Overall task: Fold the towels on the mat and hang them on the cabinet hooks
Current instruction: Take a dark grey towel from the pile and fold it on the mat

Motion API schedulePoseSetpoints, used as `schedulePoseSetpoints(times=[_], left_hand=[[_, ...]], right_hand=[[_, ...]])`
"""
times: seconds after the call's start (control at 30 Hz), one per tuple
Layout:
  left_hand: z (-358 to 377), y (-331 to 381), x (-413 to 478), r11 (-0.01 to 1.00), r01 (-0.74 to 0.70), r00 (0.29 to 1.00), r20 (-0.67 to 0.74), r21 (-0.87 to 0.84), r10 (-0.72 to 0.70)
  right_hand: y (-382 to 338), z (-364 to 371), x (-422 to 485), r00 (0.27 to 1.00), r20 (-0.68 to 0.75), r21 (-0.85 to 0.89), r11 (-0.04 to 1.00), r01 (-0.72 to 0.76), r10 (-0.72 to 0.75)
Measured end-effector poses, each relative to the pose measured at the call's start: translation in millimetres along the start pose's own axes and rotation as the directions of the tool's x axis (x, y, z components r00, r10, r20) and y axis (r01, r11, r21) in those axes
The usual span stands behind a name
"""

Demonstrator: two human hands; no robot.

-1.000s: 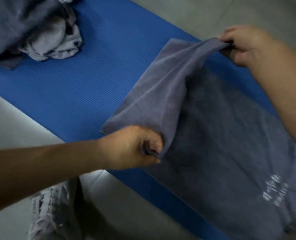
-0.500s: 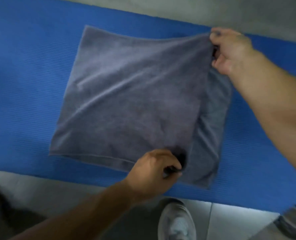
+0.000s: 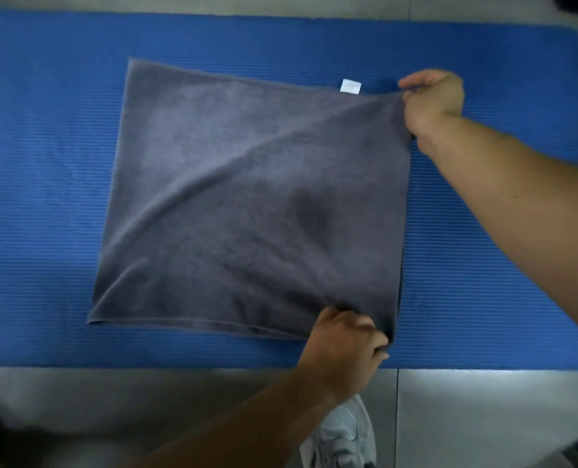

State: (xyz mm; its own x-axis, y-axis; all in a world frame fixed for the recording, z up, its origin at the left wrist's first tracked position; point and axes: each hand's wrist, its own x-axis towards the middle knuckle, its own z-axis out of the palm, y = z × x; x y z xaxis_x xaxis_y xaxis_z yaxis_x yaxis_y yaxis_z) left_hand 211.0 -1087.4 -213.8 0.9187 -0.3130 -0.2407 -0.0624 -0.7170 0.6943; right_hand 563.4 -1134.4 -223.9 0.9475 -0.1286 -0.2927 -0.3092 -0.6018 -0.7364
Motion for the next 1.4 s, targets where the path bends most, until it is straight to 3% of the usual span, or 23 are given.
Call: schedulePoseSetpoints(times=[0.1,0.17,0.23,0.33,0.43,0.5,0.57,0.67,0.7,0.8,0.9,1.0,1.07,1.17,1.3,1.4], left_hand=[[-14.7,-0.9,-1.1,0.992,-0.048,0.999,-0.004,-0.119,0.048],[-32.9,-14.4,-7.0,0.993,-0.027,0.982,-0.186,-0.119,0.005],[-61.0,-43.6,-18.7,0.979,0.151,0.899,-0.392,-0.137,-0.194],[-115.0,-100.8,-53.2,0.807,0.554,0.669,-0.467,-0.207,-0.578],[-150.0,-148.3,-111.2,0.475,0.838,0.345,-0.412,-0.270,-0.843],[-157.3,-162.9,-147.8,0.280,0.908,0.166,-0.347,-0.311,-0.923],[-158.2,-167.8,-172.8,0.135,0.915,0.025,-0.279,-0.381,-0.960],[-150.1,-174.8,-189.8,-0.031,0.834,-0.108,-0.109,-0.550,-0.988],[-148.6,-176.3,-189.8,-0.062,0.762,-0.124,-0.051,-0.644,-0.991],[-147.5,-178.3,-190.2,-0.162,0.361,-0.181,0.102,-0.919,-0.978],[-148.4,-179.0,-190.3,-0.243,0.112,-0.186,0.220,-0.963,-0.958],[-147.0,-180.4,-194.2,-0.294,-0.052,-0.169,0.298,-0.954,-0.939],[-147.0,-178.8,-197.8,-0.331,-0.081,-0.147,0.339,-0.940,-0.929],[-149.0,-175.4,-202.3,-0.297,-0.002,-0.104,0.295,-0.955,-0.950],[-160.6,-173.0,-210.4,-0.295,0.060,-0.039,0.293,-0.954,-0.955],[-168.8,-185.6,-227.3,-0.250,0.136,-0.083,0.241,-0.959,-0.967]], right_hand=[[-9.5,4.6,-8.4,0.992,0.031,-0.220,0.967,0.129,-0.125],[-18.7,8.9,-21.7,0.978,0.023,-0.467,0.863,0.192,-0.205],[-32.2,22.2,-42.1,0.939,0.074,-0.603,0.736,0.310,-0.334],[-54.5,64.4,-70.8,0.785,0.335,-0.431,0.656,0.619,-0.521],[-84.3,120.3,-98.1,0.630,0.534,-0.197,0.642,0.741,-0.563],[-107.0,154.0,-115.6,0.560,0.599,-0.126,0.624,0.772,-0.572],[-126.0,184.6,-126.5,0.536,0.624,-0.098,0.624,0.775,-0.568],[-151.2,222.9,-138.0,0.517,0.655,-0.108,0.609,0.786,-0.552],[-157.5,231.9,-139.3,0.525,0.656,-0.138,0.597,0.790,-0.542],[-177.3,258.4,-141.3,0.586,0.649,-0.263,0.580,0.771,-0.485],[-195.0,276.1,-136.2,0.720,0.565,-0.414,0.617,0.669,-0.402],[-205.4,292.6,-124.3,0.775,0.535,-0.511,0.601,0.614,-0.337],[-211.5,300.0,-116.8,0.808,0.516,-0.542,0.621,0.566,-0.285],[-219.6,305.1,-115.4,0.819,0.531,-0.500,0.701,0.509,-0.217],[-229.4,313.9,-111.5,0.812,0.518,-0.369,0.785,0.498,-0.271],[-245.2,325.7,-118.5,0.794,0.523,-0.226,0.848,0.479,-0.310]])
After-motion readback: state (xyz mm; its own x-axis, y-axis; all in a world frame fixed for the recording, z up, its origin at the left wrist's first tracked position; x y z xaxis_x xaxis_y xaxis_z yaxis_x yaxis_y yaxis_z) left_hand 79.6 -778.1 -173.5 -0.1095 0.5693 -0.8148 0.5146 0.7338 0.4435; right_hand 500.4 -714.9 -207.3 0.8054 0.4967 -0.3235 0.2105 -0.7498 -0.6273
